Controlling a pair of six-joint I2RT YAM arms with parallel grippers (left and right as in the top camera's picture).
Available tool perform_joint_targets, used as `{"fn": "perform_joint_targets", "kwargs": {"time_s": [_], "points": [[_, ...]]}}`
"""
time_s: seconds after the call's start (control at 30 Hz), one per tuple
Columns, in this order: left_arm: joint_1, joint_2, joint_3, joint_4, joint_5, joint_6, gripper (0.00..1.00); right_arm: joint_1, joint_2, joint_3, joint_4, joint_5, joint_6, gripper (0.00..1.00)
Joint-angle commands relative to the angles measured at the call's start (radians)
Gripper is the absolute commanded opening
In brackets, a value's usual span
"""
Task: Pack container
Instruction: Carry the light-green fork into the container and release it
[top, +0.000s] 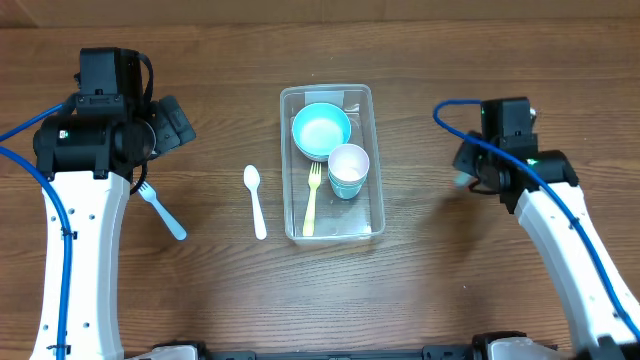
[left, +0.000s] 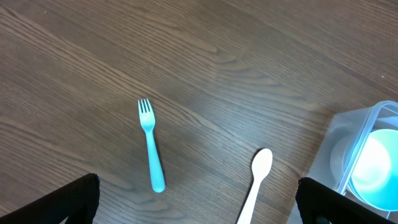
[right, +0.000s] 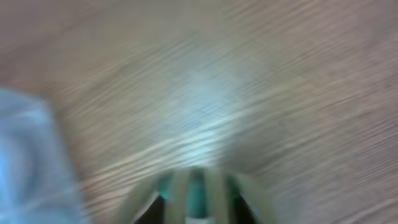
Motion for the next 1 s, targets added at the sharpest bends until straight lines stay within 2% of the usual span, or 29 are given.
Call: {"fn": "perform_joint_targets", "kwargs": {"time_s": [0.0,0.13,0.27,0.37,0.47,0.7,0.93,0.97], "points": [[0.005,-0.01,0.01,0.001,0.007,-0.018,1.0,0.107,-0.064,0.103,-0.052,-0.014,-0.006,0.17],[0.005,-0.01,0.01,0.001,0.007,-0.018,1.0,0.332,-0.08,0.133,-0.042,-0.08,0.014,0.17],[0.005,-0.01,0.01,0.001,0.007,-0.018,1.0,0.586,-0.08,0.133,0.044,-0.08,0.058,0.17],[0.005,-0.01,0.01,0.001,0.007,-0.018,1.0,0.7,-0.066,0.133,0.102,-0.076,0.085,0.17],[0.005,-0.01,0.01,0.001,0.007,-0.018,1.0,0.746,-0.006,0.133,0.121,-0.077,0.085,0.17],[0.005,-0.01,0.01,0.001,0.007,-0.018,1.0,0.745,0.188,0.133,0.17,-0.078,0.079,0.17],[0.005,-0.01,0.01,0.001,0.007,-0.018,1.0,0.745,0.245,0.132,0.161,-0.085,0.043,0.17],[0.005,-0.01,0.01,0.001,0.007,-0.018,1.0,0.745,0.247,0.132,0.161,-0.098,0.032,0.2]]}}
